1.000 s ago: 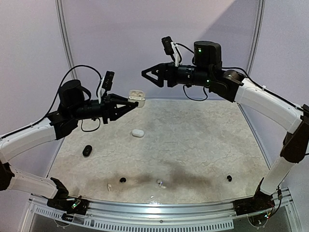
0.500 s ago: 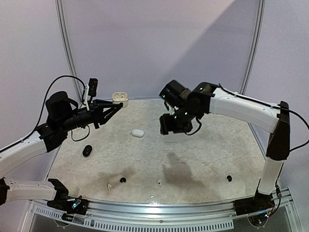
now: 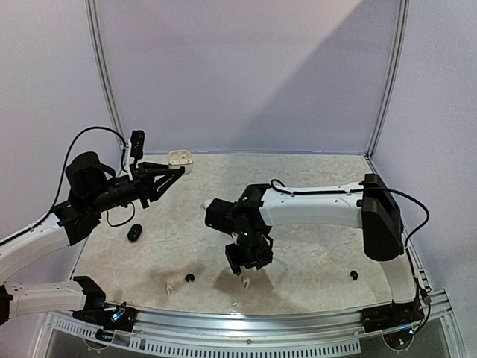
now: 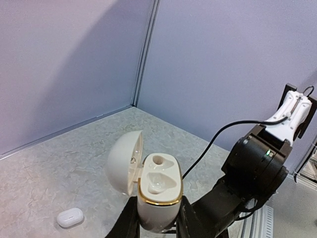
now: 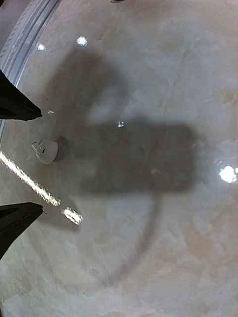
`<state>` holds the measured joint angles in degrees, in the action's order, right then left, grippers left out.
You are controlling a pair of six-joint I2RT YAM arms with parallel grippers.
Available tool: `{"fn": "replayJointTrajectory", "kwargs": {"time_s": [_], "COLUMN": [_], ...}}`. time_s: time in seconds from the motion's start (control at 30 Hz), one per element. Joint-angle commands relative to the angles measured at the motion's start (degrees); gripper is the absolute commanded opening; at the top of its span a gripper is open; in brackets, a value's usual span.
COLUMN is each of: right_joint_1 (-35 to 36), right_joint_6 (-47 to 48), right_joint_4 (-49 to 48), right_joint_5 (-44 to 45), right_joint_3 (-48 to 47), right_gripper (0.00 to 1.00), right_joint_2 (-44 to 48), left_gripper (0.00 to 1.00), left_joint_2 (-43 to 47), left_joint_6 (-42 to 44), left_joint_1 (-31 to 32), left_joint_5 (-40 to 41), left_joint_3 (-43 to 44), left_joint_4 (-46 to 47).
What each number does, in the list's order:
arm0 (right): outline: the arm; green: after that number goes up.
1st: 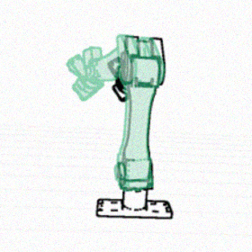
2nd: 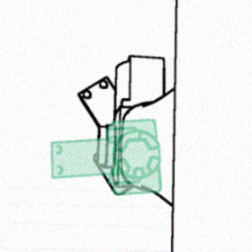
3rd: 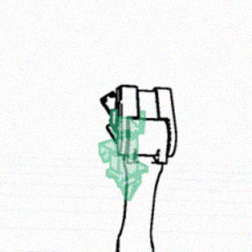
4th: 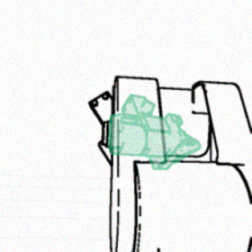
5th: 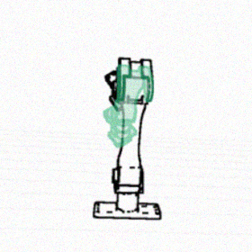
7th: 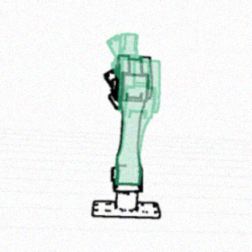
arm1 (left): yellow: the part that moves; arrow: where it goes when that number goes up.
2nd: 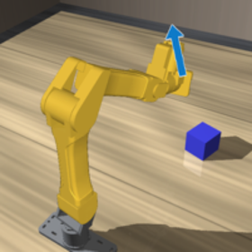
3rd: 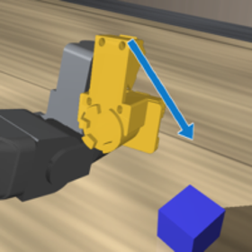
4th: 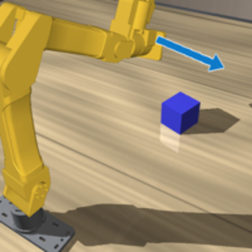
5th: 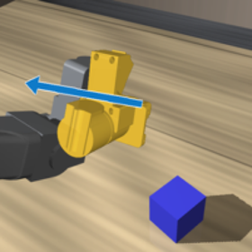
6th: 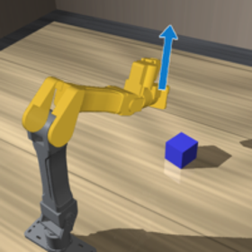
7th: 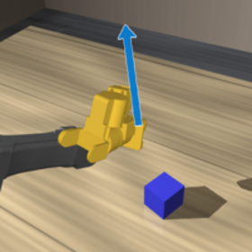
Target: Insert the wireless bluetooth earbuds into the charging case
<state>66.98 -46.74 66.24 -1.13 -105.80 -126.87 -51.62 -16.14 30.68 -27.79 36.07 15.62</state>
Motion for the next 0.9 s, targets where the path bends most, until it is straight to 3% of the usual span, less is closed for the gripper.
{"fn": "replayJointTrajectory", "kwargs": {"time_s": [0.0, 0.3, 0.87], "right_joint_1": [0.56, 0.94, 1.42], "right_joint_6": [-0.79, 0.63, 1.50], "right_joint_4": [0.69, 0.23, 1.20], "right_joint_5": [-3.43, -3.58, -4.94], "right_joint_3": [-1.48, -1.68, -2.01], "right_gripper": [0.56, 0.38, 0.19], "right_joint_2": [-2.35, -5.52, -6.46], "left_gripper": [0.00, 0.00, 0.00], "left_joint_2": [0.89, 1.10, 1.06], "left_joint_6": [-0.28, -0.34, 0.23], "left_joint_1": [-0.62, -0.62, -0.79], "left_joint_5": [-0.23, -0.42, -0.24], "left_joint_3": [-0.96, -0.92, -1.05], "left_joint_4": [1.88, 1.67, 1.09]}}
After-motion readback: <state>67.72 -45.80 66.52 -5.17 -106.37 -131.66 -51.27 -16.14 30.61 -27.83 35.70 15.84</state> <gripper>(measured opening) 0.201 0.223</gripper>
